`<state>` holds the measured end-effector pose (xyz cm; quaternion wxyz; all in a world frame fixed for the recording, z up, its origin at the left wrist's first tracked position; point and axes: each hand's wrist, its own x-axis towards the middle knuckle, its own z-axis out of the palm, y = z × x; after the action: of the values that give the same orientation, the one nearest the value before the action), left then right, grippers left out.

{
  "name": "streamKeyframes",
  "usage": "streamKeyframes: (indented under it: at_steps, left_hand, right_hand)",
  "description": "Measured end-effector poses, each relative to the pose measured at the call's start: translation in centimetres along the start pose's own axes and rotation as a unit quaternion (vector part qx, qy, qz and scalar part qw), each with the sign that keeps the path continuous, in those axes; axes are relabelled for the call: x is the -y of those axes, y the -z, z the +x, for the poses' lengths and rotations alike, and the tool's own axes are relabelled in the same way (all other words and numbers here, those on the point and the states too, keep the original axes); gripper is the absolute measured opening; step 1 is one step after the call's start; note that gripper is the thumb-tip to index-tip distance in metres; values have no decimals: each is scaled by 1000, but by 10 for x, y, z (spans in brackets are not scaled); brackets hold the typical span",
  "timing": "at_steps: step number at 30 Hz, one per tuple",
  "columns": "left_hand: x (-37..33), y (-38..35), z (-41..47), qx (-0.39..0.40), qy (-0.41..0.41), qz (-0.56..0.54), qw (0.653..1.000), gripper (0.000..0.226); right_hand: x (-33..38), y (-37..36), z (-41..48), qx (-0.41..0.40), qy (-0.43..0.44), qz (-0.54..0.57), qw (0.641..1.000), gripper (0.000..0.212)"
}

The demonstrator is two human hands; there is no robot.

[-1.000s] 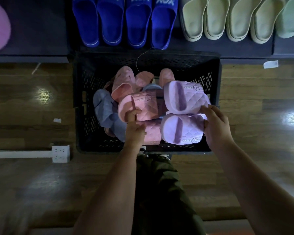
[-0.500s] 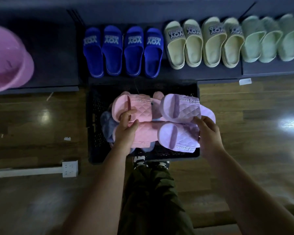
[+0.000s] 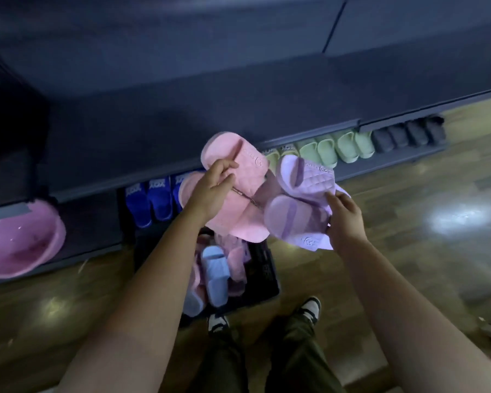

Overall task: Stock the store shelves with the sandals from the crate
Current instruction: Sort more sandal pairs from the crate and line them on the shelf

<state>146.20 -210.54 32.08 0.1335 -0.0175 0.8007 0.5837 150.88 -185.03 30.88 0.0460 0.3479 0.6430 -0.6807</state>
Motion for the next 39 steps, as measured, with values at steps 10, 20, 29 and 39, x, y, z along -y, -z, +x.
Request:
streamKeyframes:
  at_steps: [10,20,29,39]
  left_hand:
    - [-215,-137,40,-17,-126,89,988,26]
    - [-364,-295,95,-36,-178,111,977,29]
    - [-478,-398,194,-75,-245,74,964,29]
    - [-608,-472,356,-139,-232,113,956,25]
  right_hand:
    - [166,167,36,-19,102,32,994,18]
    - [304,339,104,-46,196,45,979,48]
    - [409,438,204,-73,236,154,957,24]
    - [556,501,335,-120,262,207,935,3]
